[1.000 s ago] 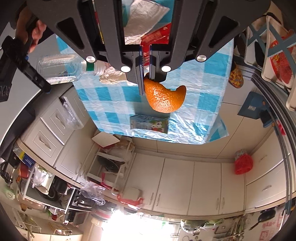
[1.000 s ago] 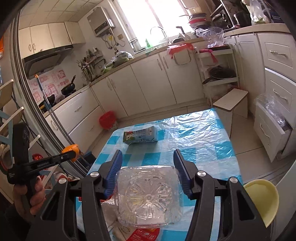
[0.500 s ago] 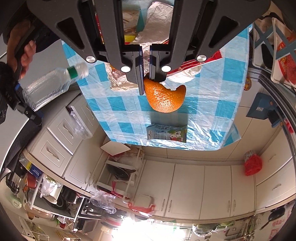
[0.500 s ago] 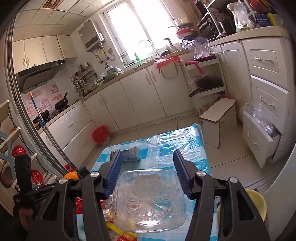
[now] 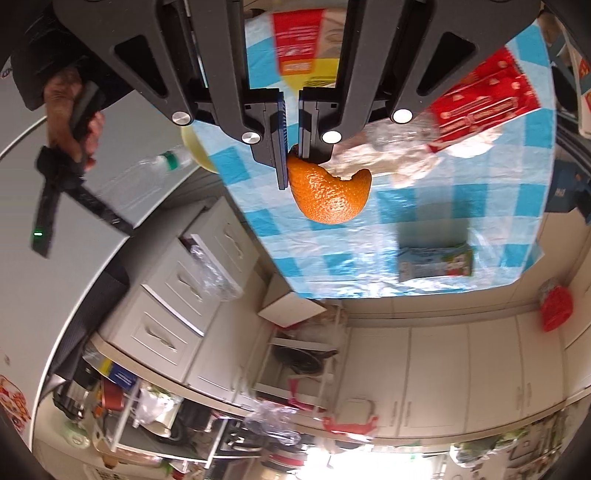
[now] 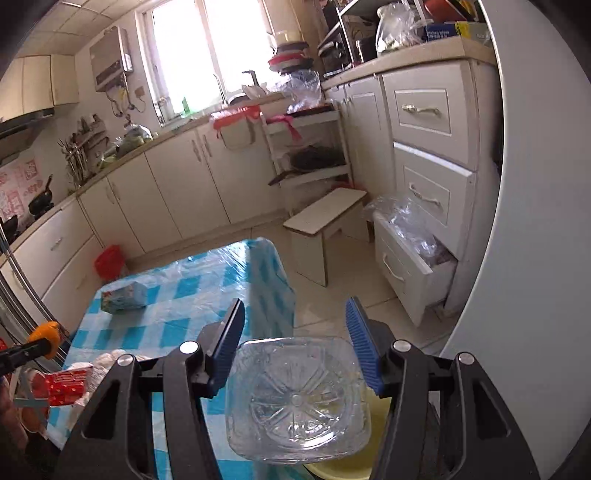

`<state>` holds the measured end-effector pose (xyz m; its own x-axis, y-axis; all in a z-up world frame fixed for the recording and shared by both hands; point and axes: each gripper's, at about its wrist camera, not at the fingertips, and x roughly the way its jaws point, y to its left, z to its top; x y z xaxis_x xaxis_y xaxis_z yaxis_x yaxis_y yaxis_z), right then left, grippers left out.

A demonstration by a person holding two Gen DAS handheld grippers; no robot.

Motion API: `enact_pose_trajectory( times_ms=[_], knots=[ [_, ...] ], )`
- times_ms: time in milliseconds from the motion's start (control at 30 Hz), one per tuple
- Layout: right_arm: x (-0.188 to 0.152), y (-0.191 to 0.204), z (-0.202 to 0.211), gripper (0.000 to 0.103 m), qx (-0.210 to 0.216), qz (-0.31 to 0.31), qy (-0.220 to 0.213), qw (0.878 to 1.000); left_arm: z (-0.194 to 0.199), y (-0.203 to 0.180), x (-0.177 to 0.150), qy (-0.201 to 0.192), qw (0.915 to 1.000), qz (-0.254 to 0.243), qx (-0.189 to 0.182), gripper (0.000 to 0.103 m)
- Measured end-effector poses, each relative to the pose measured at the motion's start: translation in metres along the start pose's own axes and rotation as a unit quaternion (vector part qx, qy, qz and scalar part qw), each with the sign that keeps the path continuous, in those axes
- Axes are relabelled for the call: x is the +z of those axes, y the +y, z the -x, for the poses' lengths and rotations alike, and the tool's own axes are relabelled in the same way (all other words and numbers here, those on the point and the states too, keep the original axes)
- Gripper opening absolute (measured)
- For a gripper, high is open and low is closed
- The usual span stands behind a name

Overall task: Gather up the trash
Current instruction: 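Carry the orange peel and bottle to the yellow bucket and release both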

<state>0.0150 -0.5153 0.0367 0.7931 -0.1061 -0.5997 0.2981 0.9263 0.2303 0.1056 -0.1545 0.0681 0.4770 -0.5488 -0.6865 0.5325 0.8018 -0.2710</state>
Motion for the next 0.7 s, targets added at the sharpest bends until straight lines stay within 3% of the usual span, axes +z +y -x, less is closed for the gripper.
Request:
enact_pose_trajectory(
  times_ms=[67,100,200,433,533,600,700],
  knots=[
    [-0.005,-0.008,-0.020,0.056,-0.017,0.001,0.035,0.999,-0.008,-0.023,0.001,0.005,0.9998,-0.010,-0.014,0.004],
    [-0.008,-0.012,-0.026,0.062,-0.023,-0.003,0.041,0.999,-0.014,-0.034,0.002,0.007,0.9996,-0.016,-0.021,0.004],
    [-0.012,-0.029,-0.028,0.070,-0.031,-0.027,0.034,0.999,-0.033,-0.069,0.003,0.021,0.9983,-0.029,-0.045,0.004],
    [-0.001,-0.055,0.019,0.079,-0.034,-0.078,-0.087,0.993,-0.108,-0.153,-0.013,0.089,0.9876,-0.069,-0.109,0.005],
    [0.005,-0.063,0.033,0.080,-0.035,-0.095,-0.127,0.987,-0.148,-0.177,-0.023,0.128,0.9813,-0.083,-0.117,0.006],
    [0.006,-0.069,0.036,0.080,-0.032,-0.107,-0.138,0.984,-0.179,-0.186,-0.031,0.164,0.9764,-0.079,-0.116,0.012],
    [0.009,-0.076,0.037,0.080,-0.026,-0.122,-0.140,0.982,-0.210,-0.191,-0.039,0.196,0.9726,-0.073,-0.102,0.030]
  ],
)
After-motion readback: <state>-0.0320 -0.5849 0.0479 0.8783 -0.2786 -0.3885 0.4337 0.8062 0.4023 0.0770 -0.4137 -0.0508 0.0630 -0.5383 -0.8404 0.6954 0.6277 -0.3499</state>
